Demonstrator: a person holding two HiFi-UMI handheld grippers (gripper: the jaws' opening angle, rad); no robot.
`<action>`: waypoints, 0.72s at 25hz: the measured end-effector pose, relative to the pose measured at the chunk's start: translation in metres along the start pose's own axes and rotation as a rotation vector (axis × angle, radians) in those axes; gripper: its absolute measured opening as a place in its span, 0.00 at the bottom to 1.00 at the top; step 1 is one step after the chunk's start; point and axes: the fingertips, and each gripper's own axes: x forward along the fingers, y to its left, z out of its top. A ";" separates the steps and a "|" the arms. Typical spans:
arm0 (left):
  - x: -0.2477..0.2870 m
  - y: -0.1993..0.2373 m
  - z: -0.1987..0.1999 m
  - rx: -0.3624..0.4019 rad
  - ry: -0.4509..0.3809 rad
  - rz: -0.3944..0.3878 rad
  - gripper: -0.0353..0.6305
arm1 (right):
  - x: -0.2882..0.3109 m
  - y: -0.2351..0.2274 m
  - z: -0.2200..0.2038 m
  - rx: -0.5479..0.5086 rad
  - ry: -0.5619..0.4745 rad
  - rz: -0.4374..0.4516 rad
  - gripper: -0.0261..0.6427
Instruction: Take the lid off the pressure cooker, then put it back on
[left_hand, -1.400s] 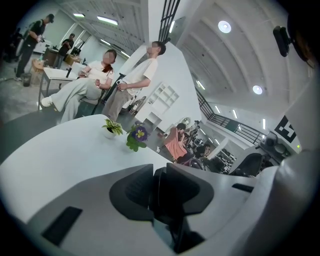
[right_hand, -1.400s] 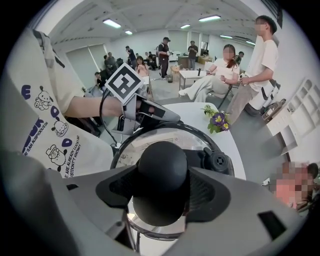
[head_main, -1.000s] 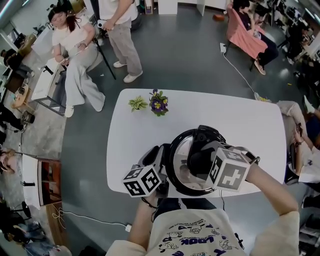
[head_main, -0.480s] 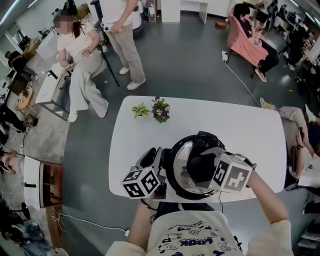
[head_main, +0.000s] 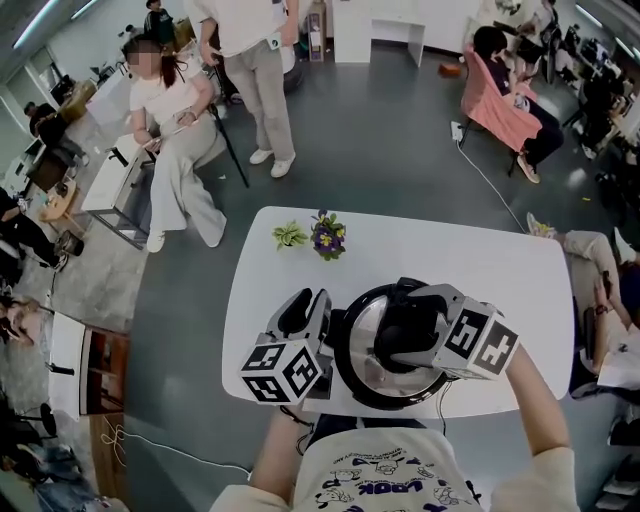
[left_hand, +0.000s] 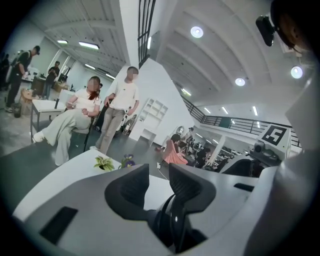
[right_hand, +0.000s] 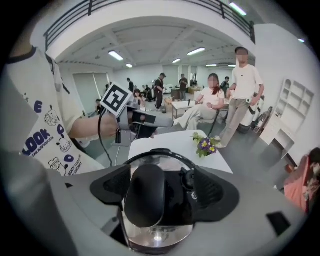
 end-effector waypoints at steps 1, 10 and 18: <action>0.000 -0.003 0.008 0.017 -0.017 -0.003 0.25 | -0.005 -0.006 0.007 0.012 -0.045 -0.027 0.65; -0.007 -0.040 0.071 0.162 -0.177 0.001 0.24 | -0.078 -0.070 0.050 0.198 -0.499 -0.441 0.47; -0.014 -0.067 0.099 0.247 -0.291 0.026 0.18 | -0.138 -0.096 0.040 0.360 -0.748 -0.780 0.31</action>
